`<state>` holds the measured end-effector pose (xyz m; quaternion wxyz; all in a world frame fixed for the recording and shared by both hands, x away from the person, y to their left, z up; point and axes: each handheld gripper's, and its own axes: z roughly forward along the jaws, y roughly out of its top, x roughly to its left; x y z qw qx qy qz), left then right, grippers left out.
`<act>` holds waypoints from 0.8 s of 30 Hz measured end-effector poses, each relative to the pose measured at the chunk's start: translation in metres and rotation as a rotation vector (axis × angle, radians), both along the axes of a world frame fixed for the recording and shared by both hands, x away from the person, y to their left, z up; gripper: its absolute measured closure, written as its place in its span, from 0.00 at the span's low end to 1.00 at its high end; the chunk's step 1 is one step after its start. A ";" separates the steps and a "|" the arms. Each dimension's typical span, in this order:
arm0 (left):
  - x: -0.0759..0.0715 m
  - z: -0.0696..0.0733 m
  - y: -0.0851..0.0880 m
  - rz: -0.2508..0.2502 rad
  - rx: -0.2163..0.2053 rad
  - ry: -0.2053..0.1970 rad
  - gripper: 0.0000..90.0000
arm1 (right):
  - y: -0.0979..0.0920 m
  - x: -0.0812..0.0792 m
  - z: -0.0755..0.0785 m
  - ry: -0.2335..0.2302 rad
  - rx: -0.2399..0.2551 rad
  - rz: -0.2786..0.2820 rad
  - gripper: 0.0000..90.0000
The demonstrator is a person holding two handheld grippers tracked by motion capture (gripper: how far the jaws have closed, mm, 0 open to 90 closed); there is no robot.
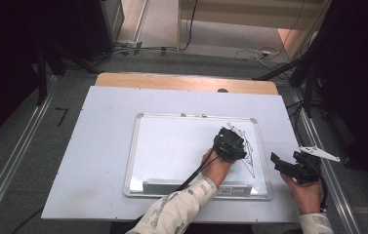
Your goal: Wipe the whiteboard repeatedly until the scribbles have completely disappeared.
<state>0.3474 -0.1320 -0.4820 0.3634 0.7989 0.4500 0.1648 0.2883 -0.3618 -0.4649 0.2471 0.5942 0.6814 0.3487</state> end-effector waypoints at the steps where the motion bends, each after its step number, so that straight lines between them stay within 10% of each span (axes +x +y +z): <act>1: 0.000 -0.001 -0.001 -0.004 -0.001 0.002 0.43 | 0.000 0.000 0.000 0.000 0.000 0.000 0.13; 24: 0.004 -0.005 -0.002 0.004 0.030 -0.014 0.44 | 0.000 0.000 0.000 -0.001 0.001 0.001 0.13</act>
